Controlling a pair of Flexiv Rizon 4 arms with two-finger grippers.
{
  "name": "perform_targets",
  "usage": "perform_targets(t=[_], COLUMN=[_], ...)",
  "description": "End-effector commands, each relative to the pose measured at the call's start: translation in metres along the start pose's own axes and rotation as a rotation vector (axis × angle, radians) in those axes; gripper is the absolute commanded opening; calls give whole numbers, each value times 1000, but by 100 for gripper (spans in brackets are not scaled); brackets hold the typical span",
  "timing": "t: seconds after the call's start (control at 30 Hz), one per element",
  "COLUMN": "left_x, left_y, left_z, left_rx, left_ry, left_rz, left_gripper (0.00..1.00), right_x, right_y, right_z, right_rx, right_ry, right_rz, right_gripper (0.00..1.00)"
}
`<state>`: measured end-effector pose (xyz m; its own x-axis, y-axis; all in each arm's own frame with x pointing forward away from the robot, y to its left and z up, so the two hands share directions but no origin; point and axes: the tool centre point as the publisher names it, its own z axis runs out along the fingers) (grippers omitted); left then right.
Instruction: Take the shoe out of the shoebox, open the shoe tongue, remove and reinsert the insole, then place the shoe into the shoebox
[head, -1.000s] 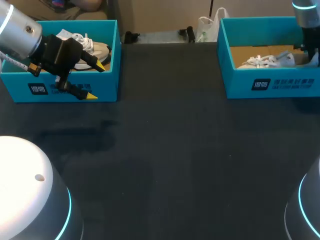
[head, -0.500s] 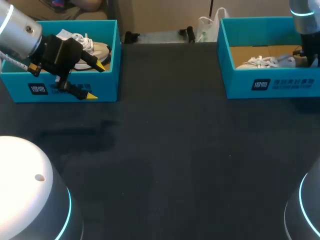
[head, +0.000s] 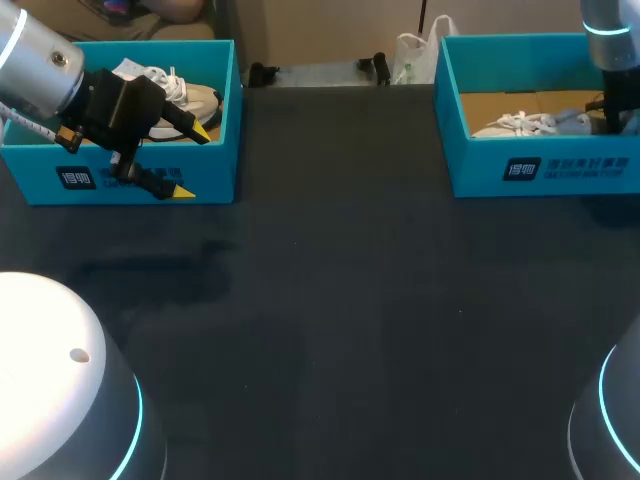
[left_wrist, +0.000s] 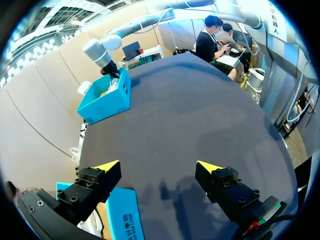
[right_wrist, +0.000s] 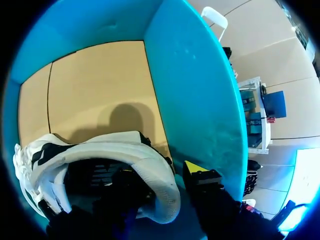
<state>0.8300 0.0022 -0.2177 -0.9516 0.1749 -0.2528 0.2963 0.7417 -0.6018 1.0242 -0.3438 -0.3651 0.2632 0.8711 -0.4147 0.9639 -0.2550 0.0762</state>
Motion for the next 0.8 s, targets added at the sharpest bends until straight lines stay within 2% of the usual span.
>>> perform_targets(t=[0.03, 0.33, 0.43, 0.6, 0.8], left_x=[0, 0, 0, 0, 0], left_y=[0, 0, 0, 0, 0], left_z=[0, 0, 0, 0, 0], left_rx=[-4, -4, -4, -4, -4], left_ry=[1, 1, 1, 1, 1], left_rz=[0, 0, 0, 0, 0], left_gripper=[100, 100, 100, 100, 100], right_x=[-3, -10, -13, -18, -16], right_y=[0, -2, -4, -10, -21], right_z=[-9, -36, -47, -69, -94], right_rx=[-8, -22, -29, -46, -70], right_ry=[3, 43, 66, 114, 132], right_rz=[0, -19, -9, 19, 9], right_gripper=[46, 50, 54, 67, 69])
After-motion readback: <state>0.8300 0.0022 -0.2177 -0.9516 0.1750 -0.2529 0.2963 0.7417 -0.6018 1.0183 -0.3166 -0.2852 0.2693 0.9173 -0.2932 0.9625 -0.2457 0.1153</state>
